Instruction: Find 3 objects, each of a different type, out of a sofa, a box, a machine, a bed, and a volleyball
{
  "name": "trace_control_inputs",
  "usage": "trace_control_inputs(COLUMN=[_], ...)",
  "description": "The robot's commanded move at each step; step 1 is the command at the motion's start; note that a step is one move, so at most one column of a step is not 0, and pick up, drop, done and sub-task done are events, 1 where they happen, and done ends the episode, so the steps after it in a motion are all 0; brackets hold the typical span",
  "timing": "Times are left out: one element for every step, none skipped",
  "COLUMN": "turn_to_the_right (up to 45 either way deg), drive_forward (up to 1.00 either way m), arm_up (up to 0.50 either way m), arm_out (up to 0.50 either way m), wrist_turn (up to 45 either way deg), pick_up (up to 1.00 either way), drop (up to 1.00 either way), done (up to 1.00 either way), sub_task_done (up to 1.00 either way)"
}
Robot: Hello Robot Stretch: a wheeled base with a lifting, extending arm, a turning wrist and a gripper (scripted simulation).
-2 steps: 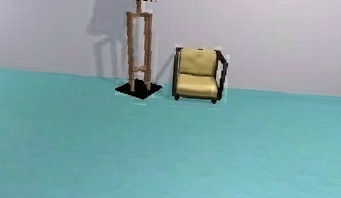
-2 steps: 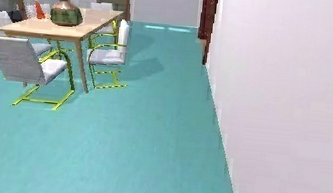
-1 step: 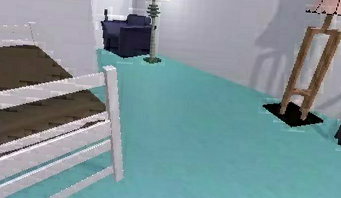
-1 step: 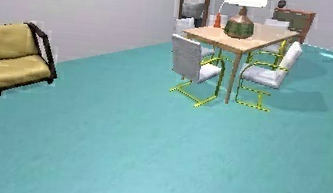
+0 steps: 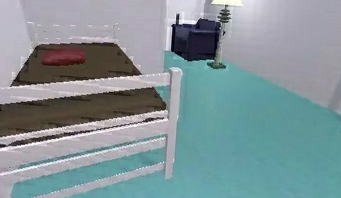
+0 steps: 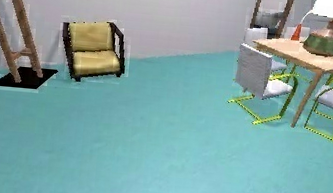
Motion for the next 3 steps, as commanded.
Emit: trace_control_inputs(turn_to_the_right=[0.0,-30.0,0.0], drive_forward=[0.45,0.00,0.00], arm_up=[0.00,0.00,0.00], arm_out=[0.00,0.00,0.00], wrist_turn=[0.0,0.0,0.0], pick_up=[0.00,0.00,0.00], drop=[0.00,0.00,0.00], done=[0.00,0.00,1.00], sub_task_done=[0.00,0.00,0.00])
